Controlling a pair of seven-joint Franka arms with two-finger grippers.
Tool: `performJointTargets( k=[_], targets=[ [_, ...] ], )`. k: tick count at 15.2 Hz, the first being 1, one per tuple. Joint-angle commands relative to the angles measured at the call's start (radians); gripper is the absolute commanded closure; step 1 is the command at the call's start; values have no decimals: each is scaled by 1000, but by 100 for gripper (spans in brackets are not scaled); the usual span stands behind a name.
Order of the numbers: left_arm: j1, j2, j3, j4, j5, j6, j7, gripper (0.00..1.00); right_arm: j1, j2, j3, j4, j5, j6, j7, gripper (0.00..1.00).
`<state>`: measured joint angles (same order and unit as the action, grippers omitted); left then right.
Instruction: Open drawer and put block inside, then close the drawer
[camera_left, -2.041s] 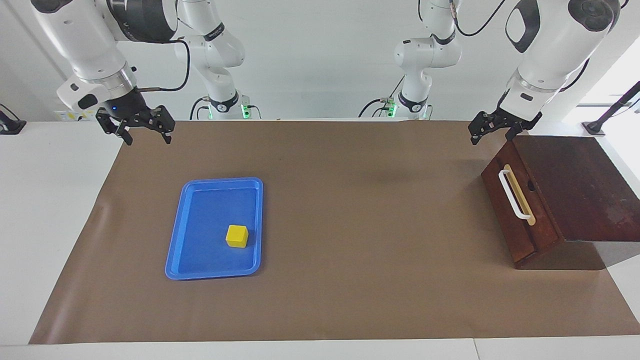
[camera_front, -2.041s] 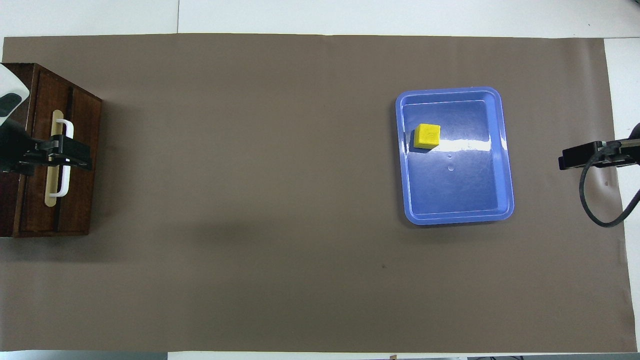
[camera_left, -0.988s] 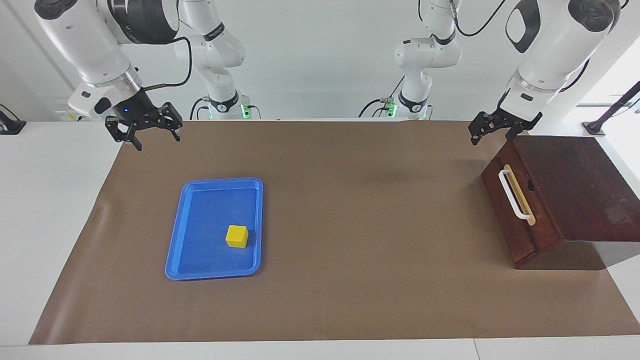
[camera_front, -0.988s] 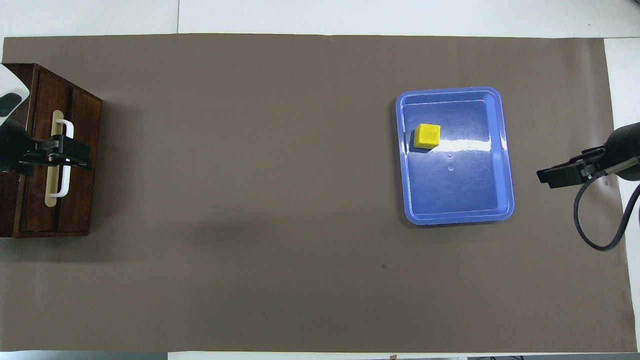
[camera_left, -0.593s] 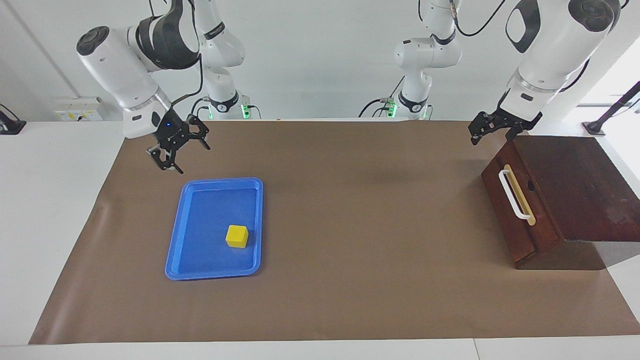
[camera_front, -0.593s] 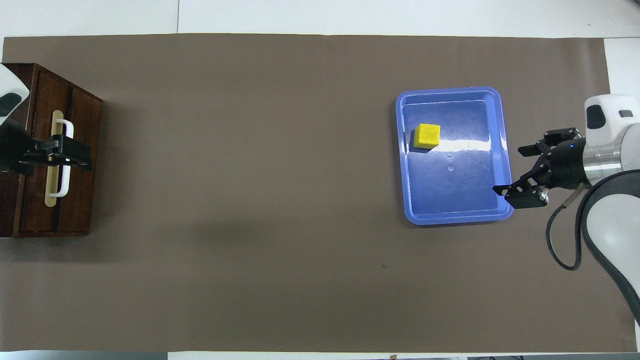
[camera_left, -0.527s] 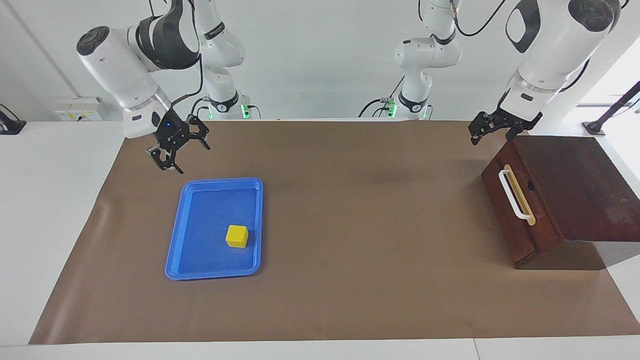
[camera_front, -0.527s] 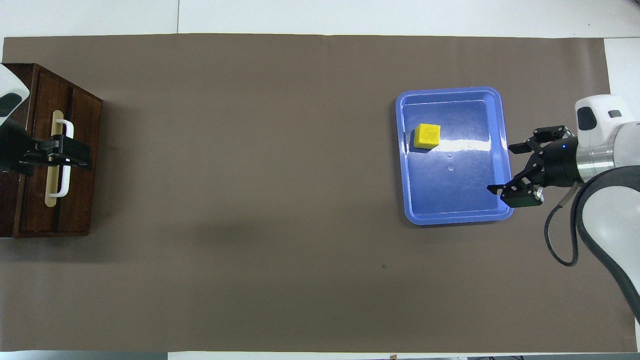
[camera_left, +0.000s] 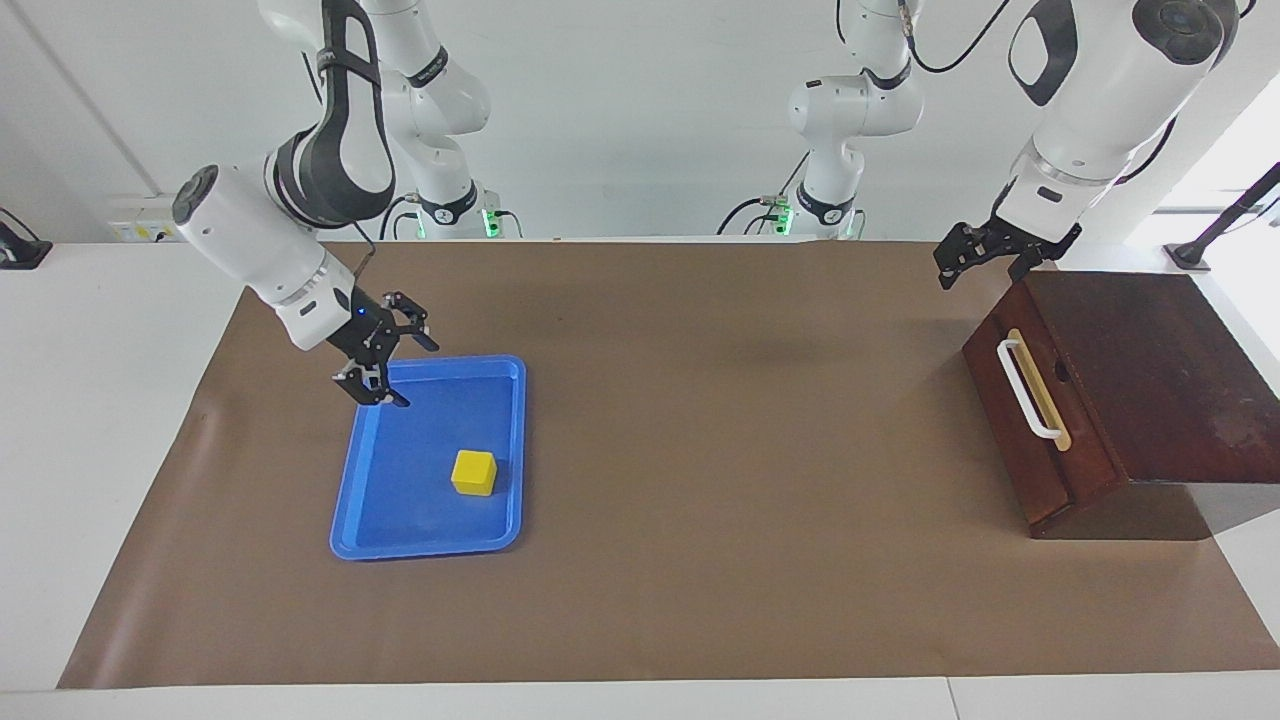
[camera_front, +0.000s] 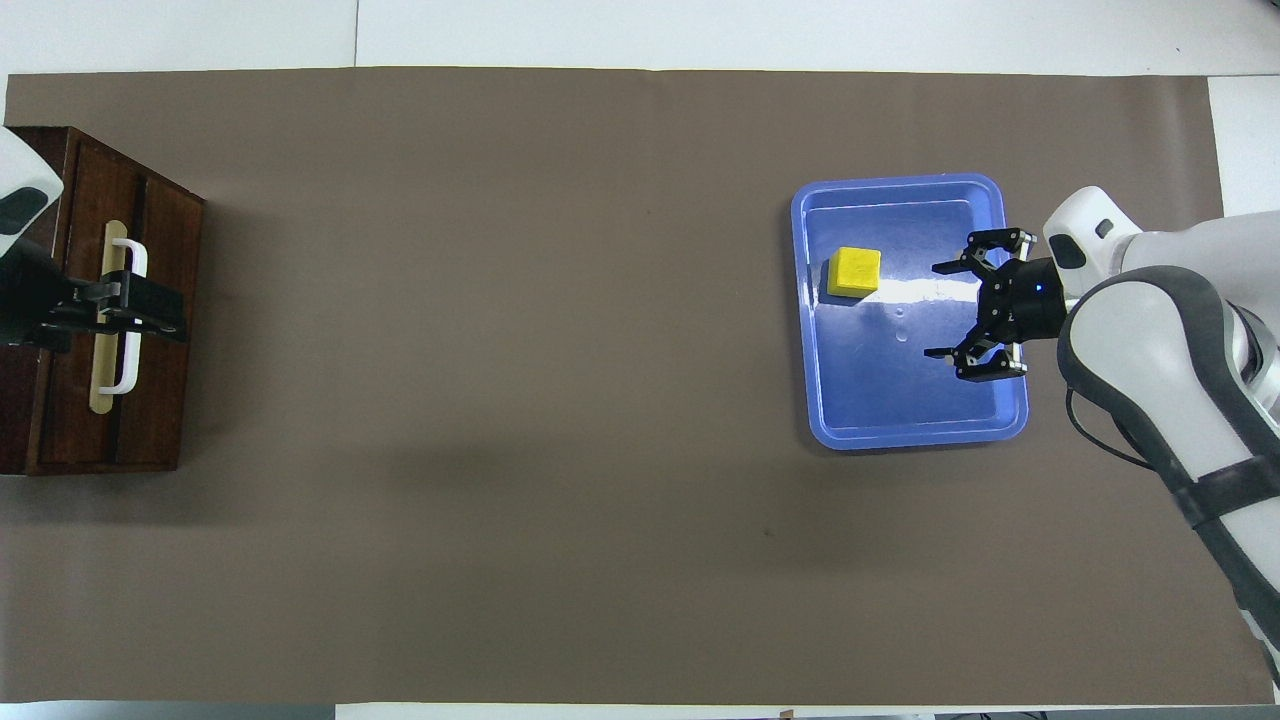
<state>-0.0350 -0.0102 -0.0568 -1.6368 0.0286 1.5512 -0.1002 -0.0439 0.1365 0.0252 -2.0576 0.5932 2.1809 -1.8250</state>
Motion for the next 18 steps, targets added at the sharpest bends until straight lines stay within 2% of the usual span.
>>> performJointTargets(
  k=[1, 5, 8, 10, 15, 18],
  targets=[
    [7, -16, 0, -58, 45, 129, 19, 0, -7, 122, 1, 97, 72, -4, -175, 0],
    [1, -1, -2, -162, 200, 292, 82, 0, -8, 204, 2, 166, 85, -7, -247, 0],
    [-8, 54, -2, -238, 310, 412, 76, 0, -7, 241, 2, 174, 118, -1, -293, 0],
    [-5, 75, -2, -276, 387, 461, 73, 0, -5, 270, 2, 215, 132, -9, -315, 0],
    [33, 93, 0, -369, 406, 594, 40, 0, 1, 299, 2, 254, 140, -6, -329, 0],
    [38, 95, 0, -385, 409, 607, 40, 0, 27, 301, 2, 244, 152, -3, -339, 0]
  ],
)
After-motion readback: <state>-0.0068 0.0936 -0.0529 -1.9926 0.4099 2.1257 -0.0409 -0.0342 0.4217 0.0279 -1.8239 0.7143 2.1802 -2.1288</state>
